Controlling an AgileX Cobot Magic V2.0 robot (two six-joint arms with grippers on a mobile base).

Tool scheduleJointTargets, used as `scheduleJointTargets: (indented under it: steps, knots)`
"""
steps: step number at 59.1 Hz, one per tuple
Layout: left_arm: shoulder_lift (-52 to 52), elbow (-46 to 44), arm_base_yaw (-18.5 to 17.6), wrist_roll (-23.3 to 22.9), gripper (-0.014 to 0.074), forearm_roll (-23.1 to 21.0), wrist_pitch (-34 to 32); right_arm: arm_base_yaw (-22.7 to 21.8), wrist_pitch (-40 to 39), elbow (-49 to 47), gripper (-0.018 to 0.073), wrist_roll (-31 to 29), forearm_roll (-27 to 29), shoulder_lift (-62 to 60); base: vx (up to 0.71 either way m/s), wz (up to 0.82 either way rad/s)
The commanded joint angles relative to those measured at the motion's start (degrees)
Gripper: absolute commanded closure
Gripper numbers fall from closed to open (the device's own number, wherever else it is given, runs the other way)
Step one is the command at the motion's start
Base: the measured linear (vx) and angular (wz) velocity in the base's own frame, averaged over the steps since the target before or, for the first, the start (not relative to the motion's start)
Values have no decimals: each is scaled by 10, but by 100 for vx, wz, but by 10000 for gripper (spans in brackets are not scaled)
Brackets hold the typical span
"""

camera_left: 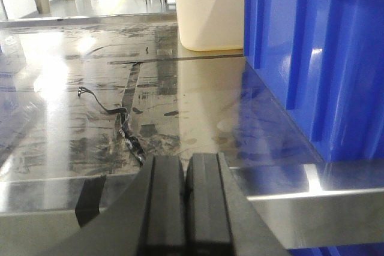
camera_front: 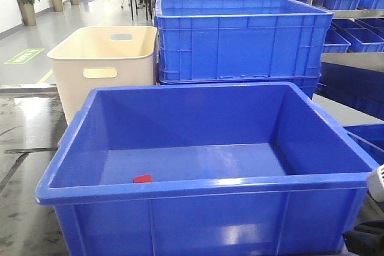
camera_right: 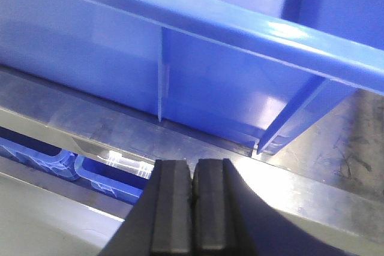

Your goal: Pick red and yellow blocks into blue bin

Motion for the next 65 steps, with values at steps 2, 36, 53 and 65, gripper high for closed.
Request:
scheduleJointTargets:
  steps: [2, 36, 53, 65]
  knots:
    - [-19, 4, 3, -5, 597, -7, -70, 1, -34, -17, 569, -1, -9, -7, 0, 0]
    - [-38, 47, 2, -5, 597, -57, -164, 1, -27, -17, 569, -1, -9, -7, 0, 0]
    - [-38, 47, -9, -5, 597, -56, -164, 1, -27, -17, 569, -1, -9, -7, 0, 0]
    - [-37, 47, -9, -5, 597, -56, -164, 1, -27, -17, 569, -1, -9, -7, 0, 0]
